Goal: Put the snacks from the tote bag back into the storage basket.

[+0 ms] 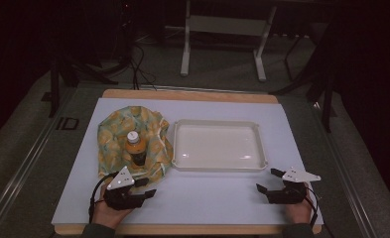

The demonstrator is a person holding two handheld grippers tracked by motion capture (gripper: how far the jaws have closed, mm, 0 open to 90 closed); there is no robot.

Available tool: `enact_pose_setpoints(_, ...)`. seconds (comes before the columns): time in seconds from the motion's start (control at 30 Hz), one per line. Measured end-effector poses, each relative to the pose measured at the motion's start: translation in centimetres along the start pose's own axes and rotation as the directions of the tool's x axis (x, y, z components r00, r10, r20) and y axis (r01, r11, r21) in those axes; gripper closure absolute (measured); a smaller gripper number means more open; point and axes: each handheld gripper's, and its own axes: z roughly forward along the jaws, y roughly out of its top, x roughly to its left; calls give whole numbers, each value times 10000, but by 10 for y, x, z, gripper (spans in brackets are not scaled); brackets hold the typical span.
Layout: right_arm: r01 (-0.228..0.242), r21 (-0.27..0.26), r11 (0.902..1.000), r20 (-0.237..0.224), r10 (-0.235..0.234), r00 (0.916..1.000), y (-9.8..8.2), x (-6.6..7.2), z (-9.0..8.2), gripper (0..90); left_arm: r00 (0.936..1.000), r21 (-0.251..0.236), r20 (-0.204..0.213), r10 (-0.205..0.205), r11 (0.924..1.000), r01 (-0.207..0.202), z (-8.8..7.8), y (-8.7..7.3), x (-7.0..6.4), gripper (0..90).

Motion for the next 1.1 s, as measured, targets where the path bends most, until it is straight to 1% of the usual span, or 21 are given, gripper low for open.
enact_pose_setpoints(0.13,-98,10,10000,-141,98,9999,0,-1,0,135,10000,123,-8,56,9999,-56,2,0,-1,491)
enact_pose_setpoints(0.17,-140,148,9998,-209,143,9997,0,-2,2,137,10000,124,-3,61,9999,-61,2,0,-2,491)
enact_pose_setpoints(0.2,-140,148,9998,-209,143,9997,0,-2,2,137,10000,132,21,55,9999,-55,3,0,-2,491)
enact_pose_setpoints(0.23,-78,342,9994,-204,85,9998,1,-2,4,137,10000,182,41,63,9998,-64,3,0,-2,491)
enact_pose_setpoints(0.27,-78,342,9994,-204,85,9998,1,-2,4,137,10000,228,57,61,9997,-62,4,0,-2,491)
enact_pose_setpoints(0.37,119,429,9990,-223,-110,9997,1,0,5,142,9999,315,142,72,9995,-76,5,0,-3,494)
enact_pose_setpoints(0.47,173,384,9991,-266,-163,9995,1,0,4,153,9996,416,226,158,9990,-168,4,2,-5,500)
enact_pose_setpoints(0.6,123,321,9994,-211,-116,9997,1,1,3,153,9991,560,280,319,9979,-335,1,5,-8,513)
enact_pose_setpoints(0.77,193,389,9991,-204,-185,9996,1,1,4,153,9989,704,298,367,9968,-388,-3,7,-8,528)
enact_pose_setpoints(0.8,232,403,9989,-199,-224,9996,1,1,4,153,9986,815,291,444,9956,-467,-4,7,-8,528)
enact_pose_setpoints(0.87,267,418,9988,-191,-259,9995,1,2,4,153,9983,888,260,519,9946,-540,-6,8,-8,530)
enact_pose_setpoints(0.97,253,418,9988,-212,-245,9995,1,1,5,153,9983,894,215,546,9944,-563,-11,9,-7,530)
enact_pose_setpoints(1.1,372,442,9983,-196,-364,9991,1,3,5,153,9984,948,139,543,9940,-553,-16,11,-5,530)
